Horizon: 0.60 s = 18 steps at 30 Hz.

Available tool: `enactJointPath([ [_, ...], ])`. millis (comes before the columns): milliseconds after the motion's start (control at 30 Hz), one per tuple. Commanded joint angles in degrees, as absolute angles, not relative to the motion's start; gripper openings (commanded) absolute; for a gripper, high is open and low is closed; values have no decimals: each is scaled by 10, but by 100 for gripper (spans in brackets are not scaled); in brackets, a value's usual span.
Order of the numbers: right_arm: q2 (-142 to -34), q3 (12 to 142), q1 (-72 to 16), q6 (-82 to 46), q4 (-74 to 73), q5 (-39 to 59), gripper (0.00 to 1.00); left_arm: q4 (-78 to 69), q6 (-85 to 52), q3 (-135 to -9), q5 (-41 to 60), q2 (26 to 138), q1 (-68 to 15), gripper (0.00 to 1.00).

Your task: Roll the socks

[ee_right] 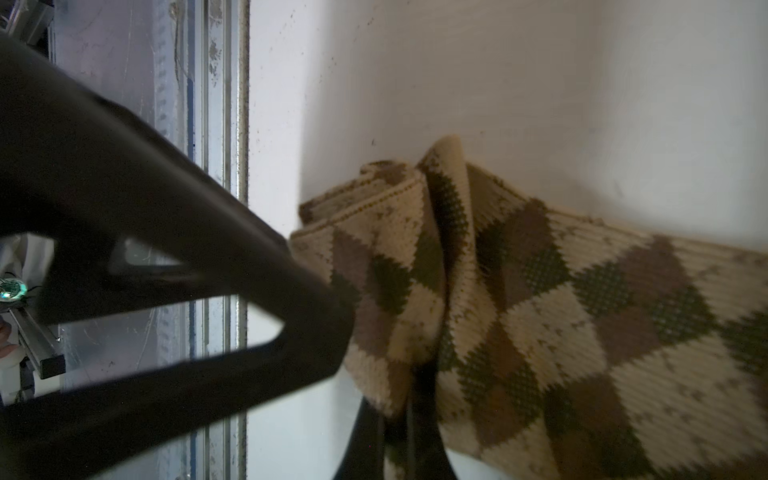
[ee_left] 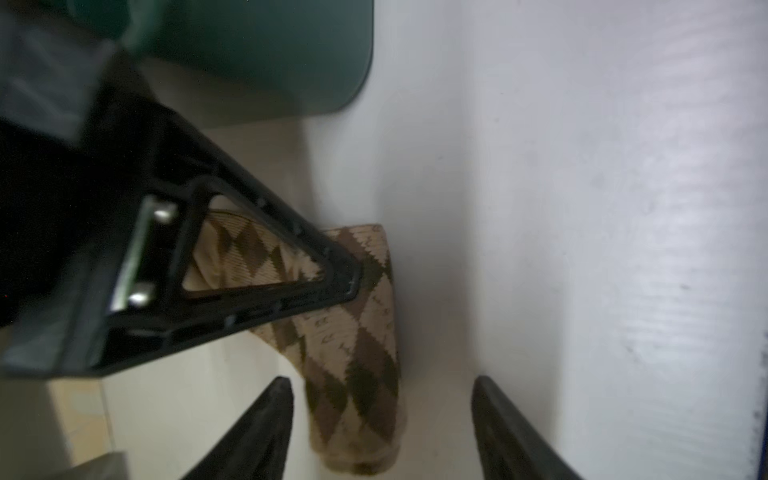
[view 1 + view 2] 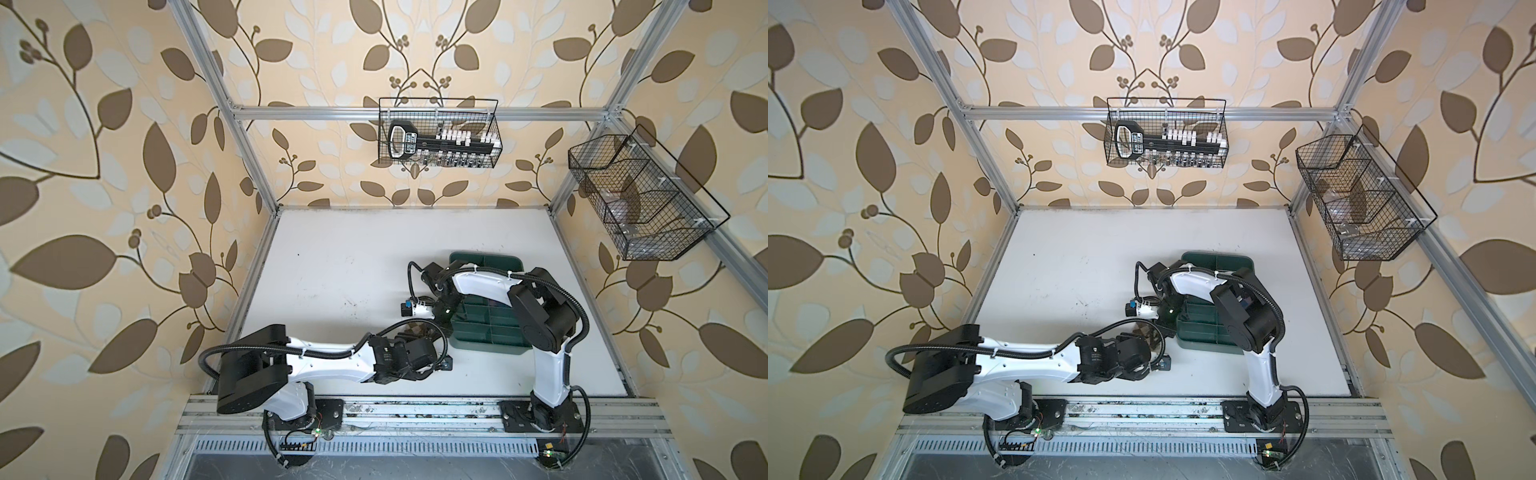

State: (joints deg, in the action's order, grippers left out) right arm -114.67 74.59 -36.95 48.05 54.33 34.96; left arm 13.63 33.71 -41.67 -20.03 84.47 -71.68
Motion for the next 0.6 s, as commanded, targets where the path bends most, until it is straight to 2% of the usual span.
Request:
enactJointPath([
  [0,-1155,751,-367,490,554,330,0,122,326,-442,-199,877,-699,54],
  [167,-1135,748,-367,490,544,342,0,176,301,-467,-178,899,-657,18],
  [267,-1104,740,-363,485,517,338,4,251,273,-495,-170,899,-640,1],
  [433,-1055,723,-349,458,476,310,13,283,249,-472,-132,857,-633,0],
  [567,-1015,714,-333,445,454,310,18,299,247,-477,-108,867,-632,0],
])
